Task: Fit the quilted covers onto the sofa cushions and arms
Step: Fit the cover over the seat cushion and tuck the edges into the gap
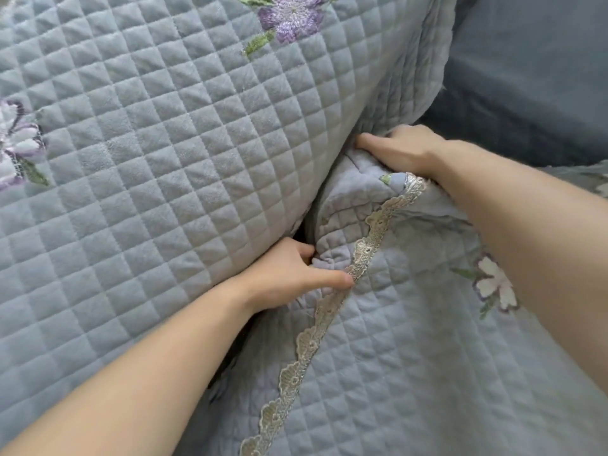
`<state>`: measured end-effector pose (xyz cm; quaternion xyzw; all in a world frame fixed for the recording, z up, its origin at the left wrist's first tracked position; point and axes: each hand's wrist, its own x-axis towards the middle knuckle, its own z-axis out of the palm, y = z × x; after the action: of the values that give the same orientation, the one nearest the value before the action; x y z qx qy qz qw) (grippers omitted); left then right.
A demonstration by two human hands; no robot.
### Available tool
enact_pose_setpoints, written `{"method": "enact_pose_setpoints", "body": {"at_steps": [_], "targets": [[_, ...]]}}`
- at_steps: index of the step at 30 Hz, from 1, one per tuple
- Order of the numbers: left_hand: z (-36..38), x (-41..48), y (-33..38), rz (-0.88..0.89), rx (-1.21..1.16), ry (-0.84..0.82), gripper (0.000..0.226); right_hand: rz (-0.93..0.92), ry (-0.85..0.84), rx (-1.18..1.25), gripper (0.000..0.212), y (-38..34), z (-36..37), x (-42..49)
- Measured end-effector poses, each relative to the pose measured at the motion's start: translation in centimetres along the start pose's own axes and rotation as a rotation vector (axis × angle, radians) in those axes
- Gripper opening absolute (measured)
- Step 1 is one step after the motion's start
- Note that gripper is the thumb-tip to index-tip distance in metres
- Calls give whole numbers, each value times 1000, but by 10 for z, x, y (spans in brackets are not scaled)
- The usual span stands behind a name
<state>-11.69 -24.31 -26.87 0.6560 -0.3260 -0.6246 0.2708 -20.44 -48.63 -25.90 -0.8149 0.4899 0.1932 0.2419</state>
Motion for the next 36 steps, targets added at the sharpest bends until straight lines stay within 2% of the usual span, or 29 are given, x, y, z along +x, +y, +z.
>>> {"method": "enact_pose_setpoints", "body": {"at_steps": [4,8,10,14,17,19,21,23,25,28,31,33,36], "targets": [[-8,-8,5,28,-183,-20,43,-72,81,-73,75,3,-32,-34],[-9,-9,7,-26,-429,-86,42,-109,213,8,79,9,-68,-66],[-8,-9,6,8,-522,-106,42,-135,194,33,82,8,-76,-72],[-4,-15,13,-11,-683,-46,44,-97,153,81,77,4,-76,-74],[6,-24,21,-11,-821,89,42,-28,166,93,73,3,-79,-73],[9,-37,25,73,-713,265,31,-35,171,77,73,-1,-81,-77],[4,-51,35,248,-368,536,24,-65,173,69,69,-5,-82,-84],[-14,-54,57,412,-136,696,25,-83,206,145,63,-10,-87,-100],[-29,-47,92,349,-274,617,21,-120,254,206,66,-17,-96,-124],[-33,-28,120,181,-503,196,35,-227,269,234,63,-34,-101,-160],[-35,-32,124,143,-712,-59,34,-327,262,222,55,-51,-102,-190],[-44,-44,119,119,-748,-71,48,-342,242,219,46,-54,-108,-203],[-50,-63,106,160,-679,51,59,-376,165,276,33,-51,-119,-216]]}}
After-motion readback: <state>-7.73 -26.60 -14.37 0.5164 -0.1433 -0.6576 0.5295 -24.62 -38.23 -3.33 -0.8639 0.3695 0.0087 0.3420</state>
